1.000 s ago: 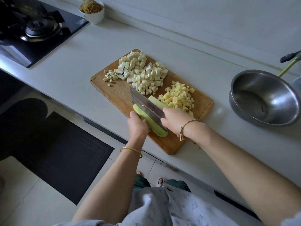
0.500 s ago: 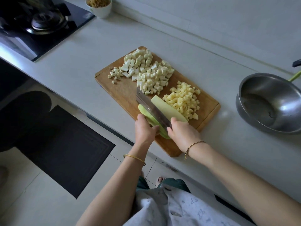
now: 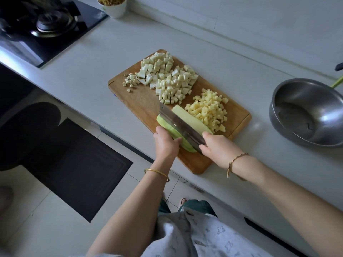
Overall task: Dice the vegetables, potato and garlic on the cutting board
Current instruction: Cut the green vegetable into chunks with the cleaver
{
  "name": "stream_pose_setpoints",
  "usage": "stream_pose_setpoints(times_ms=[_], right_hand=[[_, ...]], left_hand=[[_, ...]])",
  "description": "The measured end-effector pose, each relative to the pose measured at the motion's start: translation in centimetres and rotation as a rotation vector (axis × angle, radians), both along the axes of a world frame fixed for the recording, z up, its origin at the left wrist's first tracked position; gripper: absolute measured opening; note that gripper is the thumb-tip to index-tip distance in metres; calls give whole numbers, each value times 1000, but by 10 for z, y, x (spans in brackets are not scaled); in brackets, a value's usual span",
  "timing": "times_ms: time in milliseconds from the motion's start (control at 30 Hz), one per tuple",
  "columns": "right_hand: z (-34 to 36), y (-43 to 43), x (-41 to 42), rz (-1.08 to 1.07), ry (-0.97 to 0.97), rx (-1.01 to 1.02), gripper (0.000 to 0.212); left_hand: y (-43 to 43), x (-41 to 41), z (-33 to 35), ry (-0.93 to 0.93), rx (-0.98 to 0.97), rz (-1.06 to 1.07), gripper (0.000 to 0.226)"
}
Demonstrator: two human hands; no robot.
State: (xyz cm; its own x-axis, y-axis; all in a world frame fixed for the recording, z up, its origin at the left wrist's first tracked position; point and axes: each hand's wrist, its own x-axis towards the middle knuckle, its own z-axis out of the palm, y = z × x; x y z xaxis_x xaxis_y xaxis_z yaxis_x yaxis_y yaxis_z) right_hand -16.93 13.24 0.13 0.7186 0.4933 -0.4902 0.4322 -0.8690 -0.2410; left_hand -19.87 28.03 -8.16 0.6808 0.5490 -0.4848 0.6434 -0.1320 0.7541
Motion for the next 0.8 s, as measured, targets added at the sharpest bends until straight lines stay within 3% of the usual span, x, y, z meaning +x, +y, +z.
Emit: stream_pose_setpoints(times_ms=[300,533,700,800], right_hand=[[-13,-6,-14,-100,-29,32,16],[-11,-16,12,-234,180,211,11],[-4,-22,14,-240,116,308,19],[8,-30,16,-327,119,456,27]], left_hand=[[0,0,0,-8,53,-18,38],[0,-1,7,-16,15,-16,38],[8,-4,16,-10,-79,-37,38],[22,-6,24,-12,146,-138,46]])
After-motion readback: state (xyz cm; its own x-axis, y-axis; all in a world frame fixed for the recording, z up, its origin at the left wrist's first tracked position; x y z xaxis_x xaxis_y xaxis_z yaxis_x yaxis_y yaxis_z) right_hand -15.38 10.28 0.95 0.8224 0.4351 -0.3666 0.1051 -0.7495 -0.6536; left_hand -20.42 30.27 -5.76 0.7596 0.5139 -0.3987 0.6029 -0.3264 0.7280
